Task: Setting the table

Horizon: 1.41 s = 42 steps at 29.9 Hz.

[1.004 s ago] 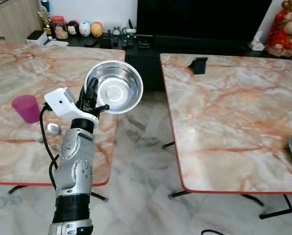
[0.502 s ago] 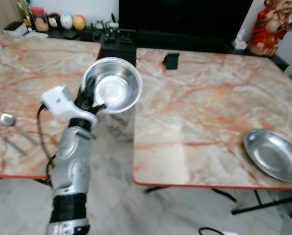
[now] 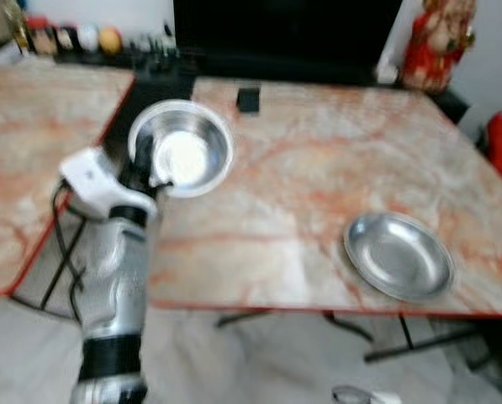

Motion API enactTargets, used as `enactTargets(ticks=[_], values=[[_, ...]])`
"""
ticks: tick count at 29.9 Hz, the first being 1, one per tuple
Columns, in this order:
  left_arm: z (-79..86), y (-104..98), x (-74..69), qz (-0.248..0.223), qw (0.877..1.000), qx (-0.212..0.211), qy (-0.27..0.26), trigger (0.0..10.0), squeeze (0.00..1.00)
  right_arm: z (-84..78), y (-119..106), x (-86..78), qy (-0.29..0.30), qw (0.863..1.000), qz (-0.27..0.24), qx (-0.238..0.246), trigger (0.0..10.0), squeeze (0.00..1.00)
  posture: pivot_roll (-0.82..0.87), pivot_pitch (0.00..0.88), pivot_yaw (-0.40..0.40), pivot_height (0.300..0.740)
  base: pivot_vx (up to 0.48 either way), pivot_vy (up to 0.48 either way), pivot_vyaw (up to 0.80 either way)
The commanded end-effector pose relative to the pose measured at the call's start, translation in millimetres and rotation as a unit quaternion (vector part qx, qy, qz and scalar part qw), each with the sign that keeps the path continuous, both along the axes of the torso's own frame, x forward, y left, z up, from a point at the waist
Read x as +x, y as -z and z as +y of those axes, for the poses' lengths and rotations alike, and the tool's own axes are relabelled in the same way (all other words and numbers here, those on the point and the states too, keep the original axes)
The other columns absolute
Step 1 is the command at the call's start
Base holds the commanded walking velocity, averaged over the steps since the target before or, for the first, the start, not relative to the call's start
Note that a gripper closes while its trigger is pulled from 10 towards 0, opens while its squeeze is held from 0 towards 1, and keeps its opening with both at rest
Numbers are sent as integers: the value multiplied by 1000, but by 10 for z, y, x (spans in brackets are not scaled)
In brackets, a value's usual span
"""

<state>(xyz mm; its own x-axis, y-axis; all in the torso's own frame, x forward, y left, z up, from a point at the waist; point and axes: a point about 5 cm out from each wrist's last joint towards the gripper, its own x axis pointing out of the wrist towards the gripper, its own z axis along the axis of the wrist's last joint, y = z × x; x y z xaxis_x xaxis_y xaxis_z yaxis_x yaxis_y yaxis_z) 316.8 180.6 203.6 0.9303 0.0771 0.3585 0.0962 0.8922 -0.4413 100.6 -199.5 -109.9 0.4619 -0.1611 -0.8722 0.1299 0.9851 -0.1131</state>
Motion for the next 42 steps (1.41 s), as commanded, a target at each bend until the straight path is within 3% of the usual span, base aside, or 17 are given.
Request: enactTargets(ticks=[1, 28, 35, 42], values=[[-121, -40, 14, -7, 1000, -1, 23, 10000, 0, -89, -8, -21, 2, 1000, 4, -12, 10000, 0, 31, 0, -85, 740, 0, -345, 0], [-158, -9, 28, -1, 999, 15, 29, 10000, 0, -60, -15, 16, -7, 1000, -3, -14, 10000, 0, 27, 0, -87, 740, 0, -344, 0], [-116, 9, 21, 8, 999, 42, 25, 10000, 0, -53, -17, 27, -7, 1000, -5, -14, 10000, 0, 21, 0, -79, 740, 0, -341, 0], [22, 3, 60, 28, 994, 108, 16, 10000, 0, 2, -22, 67, 11, 1000, -17, -7, 10000, 0, -14, 0, -19, 740, 0, -223, 0]])
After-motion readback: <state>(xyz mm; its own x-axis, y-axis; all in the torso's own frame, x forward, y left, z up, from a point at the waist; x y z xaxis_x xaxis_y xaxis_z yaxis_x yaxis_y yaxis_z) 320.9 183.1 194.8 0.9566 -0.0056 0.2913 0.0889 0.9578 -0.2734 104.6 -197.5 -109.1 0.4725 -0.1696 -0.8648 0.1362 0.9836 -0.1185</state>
